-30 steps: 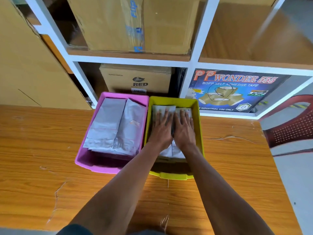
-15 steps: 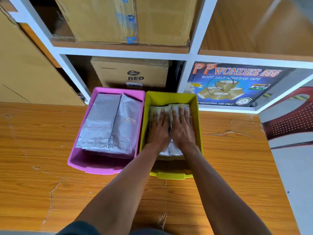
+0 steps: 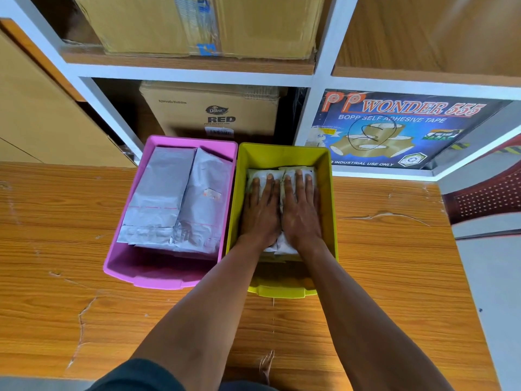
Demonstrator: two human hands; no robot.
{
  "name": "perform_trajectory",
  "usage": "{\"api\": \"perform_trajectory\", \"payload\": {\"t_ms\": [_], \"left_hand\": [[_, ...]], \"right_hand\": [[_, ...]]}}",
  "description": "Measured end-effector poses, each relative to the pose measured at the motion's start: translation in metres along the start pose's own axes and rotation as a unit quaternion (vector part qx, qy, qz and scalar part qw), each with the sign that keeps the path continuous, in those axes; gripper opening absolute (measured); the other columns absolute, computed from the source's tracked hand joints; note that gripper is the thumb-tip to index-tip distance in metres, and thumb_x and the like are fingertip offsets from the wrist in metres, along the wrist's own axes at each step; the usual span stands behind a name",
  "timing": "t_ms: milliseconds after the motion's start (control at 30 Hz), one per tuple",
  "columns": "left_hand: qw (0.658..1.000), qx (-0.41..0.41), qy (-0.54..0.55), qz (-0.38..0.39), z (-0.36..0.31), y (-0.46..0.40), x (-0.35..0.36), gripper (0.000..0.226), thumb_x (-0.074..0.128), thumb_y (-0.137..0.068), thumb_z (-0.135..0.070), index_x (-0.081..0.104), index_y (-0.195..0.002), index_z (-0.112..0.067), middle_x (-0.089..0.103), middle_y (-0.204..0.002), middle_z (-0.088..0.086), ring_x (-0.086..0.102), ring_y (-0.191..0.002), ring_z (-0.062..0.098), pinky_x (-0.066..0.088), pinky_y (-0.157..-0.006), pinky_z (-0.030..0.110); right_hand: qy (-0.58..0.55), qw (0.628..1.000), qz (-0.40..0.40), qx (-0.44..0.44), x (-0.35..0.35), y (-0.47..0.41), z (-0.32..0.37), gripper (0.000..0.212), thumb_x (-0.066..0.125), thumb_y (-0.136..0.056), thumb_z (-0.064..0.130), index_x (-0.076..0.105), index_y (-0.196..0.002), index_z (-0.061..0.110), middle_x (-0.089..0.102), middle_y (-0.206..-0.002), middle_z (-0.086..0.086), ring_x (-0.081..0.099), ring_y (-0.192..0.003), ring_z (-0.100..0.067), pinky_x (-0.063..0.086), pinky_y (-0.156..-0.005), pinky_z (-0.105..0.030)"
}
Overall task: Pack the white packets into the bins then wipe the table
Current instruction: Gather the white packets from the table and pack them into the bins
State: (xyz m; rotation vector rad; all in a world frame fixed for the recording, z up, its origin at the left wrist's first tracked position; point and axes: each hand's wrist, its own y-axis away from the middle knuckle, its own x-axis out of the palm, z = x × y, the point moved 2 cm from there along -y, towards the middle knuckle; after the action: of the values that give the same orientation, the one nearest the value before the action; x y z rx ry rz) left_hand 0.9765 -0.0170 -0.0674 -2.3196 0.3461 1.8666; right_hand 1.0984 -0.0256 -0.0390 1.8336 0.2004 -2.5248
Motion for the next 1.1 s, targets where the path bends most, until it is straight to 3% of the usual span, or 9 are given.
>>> {"api": "perform_trajectory", "payload": {"t_ms": [333,400,467,567,633,733,867,1000,1100], "left_hand": [[0.999,0.013,-0.019,0.048,-0.001,-0.002,-0.009,0.079,0.032,-0.111,-0.048,-0.011,-0.168,-0.015,-0.023,-0.173,0.009,-0.028,-0.158,0.036,-0.008,-0.130,0.055],[0.997,0.018,-0.002,0.070,0.001,-0.006,-0.013,0.079,0.026,-0.109,-0.048,-0.015,-0.167,-0.016,-0.028,-0.171,0.006,-0.029,-0.157,0.034,-0.006,-0.130,0.057],[0.995,-0.003,0.068,0.074,-0.001,-0.003,-0.026,0.075,0.024,-0.108,-0.045,-0.011,-0.168,-0.016,-0.019,-0.175,0.005,-0.020,-0.161,0.030,-0.001,-0.132,0.056],[0.981,-0.035,0.184,0.056,-0.013,0.017,-0.060,0.072,0.044,-0.110,-0.024,0.005,-0.169,-0.014,0.005,-0.177,0.009,-0.001,-0.164,0.025,0.007,-0.133,0.047],[0.978,-0.027,0.202,0.032,-0.021,0.030,-0.085,0.071,0.051,-0.107,-0.016,0.015,-0.168,-0.014,0.018,-0.175,0.011,0.013,-0.162,0.028,0.023,-0.130,0.047],[0.978,0.010,0.208,-0.013,-0.019,0.049,-0.112,0.064,0.056,-0.105,-0.012,0.030,-0.164,-0.011,0.039,-0.165,0.014,0.036,-0.152,0.032,0.040,-0.119,0.044],[0.973,0.031,0.221,-0.054,-0.002,0.074,-0.142,0.057,0.054,-0.106,-0.013,0.038,-0.160,-0.012,0.044,-0.160,0.012,0.044,-0.146,0.030,0.042,-0.118,0.043],[0.971,0.038,0.212,-0.101,0.034,0.106,-0.169,0.051,0.054,-0.102,-0.010,0.048,-0.153,-0.013,0.053,-0.147,0.013,0.050,-0.133,0.031,0.048,-0.108,0.045],[0.970,0.011,0.205,-0.129,0.077,0.138,-0.183,0.050,0.055,-0.100,-0.010,0.051,-0.150,-0.011,0.054,-0.148,0.013,0.049,-0.133,0.033,0.048,-0.108,0.045]], "right_hand": [[0.016,0.998,0.056,0.033,-0.002,-0.004,0.004,0.065,0.032,-0.113,0.023,-0.002,-0.169,0.018,-0.022,-0.173,-0.010,-0.027,-0.158,-0.031,-0.011,-0.129,-0.052],[0.016,0.996,0.080,0.044,-0.008,-0.009,0.005,0.068,0.034,-0.113,0.023,-0.005,-0.169,0.020,-0.025,-0.173,-0.009,-0.029,-0.157,-0.031,-0.012,-0.129,-0.051],[0.012,0.994,0.093,0.048,-0.015,-0.012,0.006,0.071,0.038,-0.112,0.025,-0.004,-0.168,0.020,-0.023,-0.173,-0.011,-0.026,-0.158,-0.034,-0.008,-0.130,-0.052],[-0.015,0.996,0.068,0.054,-0.030,-0.003,0.013,0.075,0.052,-0.106,0.023,0.011,-0.167,0.013,-0.010,-0.174,-0.020,-0.010,-0.161,-0.040,0.006,-0.131,-0.053],[-0.028,0.996,0.054,0.064,-0.042,0.005,0.021,0.071,0.064,-0.100,0.023,0.029,-0.161,0.010,0.002,-0.173,-0.024,0.004,-0.160,-0.043,0.016,-0.129,-0.052],[-0.036,0.998,0.010,0.057,-0.057,0.016,0.035,0.053,0.064,-0.097,0.015,0.046,-0.146,0.003,0.030,-0.164,-0.028,0.030,-0.151,-0.046,0.031,-0.122,-0.052],[-0.052,0.995,-0.060,0.067,-0.068,0.028,0.059,0.046,0.059,-0.094,0.007,0.056,-0.140,0.004,0.054,-0.147,-0.022,0.050,-0.135,-0.043,0.042,-0.110,-0.051],[-0.094,0.987,-0.111,0.069,-0.084,0.036,0.105,0.044,0.050,-0.094,0.005,0.061,-0.137,0.007,0.059,-0.139,-0.020,0.054,-0.123,-0.044,0.046,-0.102,-0.055],[-0.094,0.984,-0.145,0.037,-0.089,0.041,0.151,0.043,0.041,-0.092,0.013,0.064,-0.127,0.006,0.063,-0.126,-0.022,0.057,-0.112,-0.046,0.048,-0.093,-0.054]]}}
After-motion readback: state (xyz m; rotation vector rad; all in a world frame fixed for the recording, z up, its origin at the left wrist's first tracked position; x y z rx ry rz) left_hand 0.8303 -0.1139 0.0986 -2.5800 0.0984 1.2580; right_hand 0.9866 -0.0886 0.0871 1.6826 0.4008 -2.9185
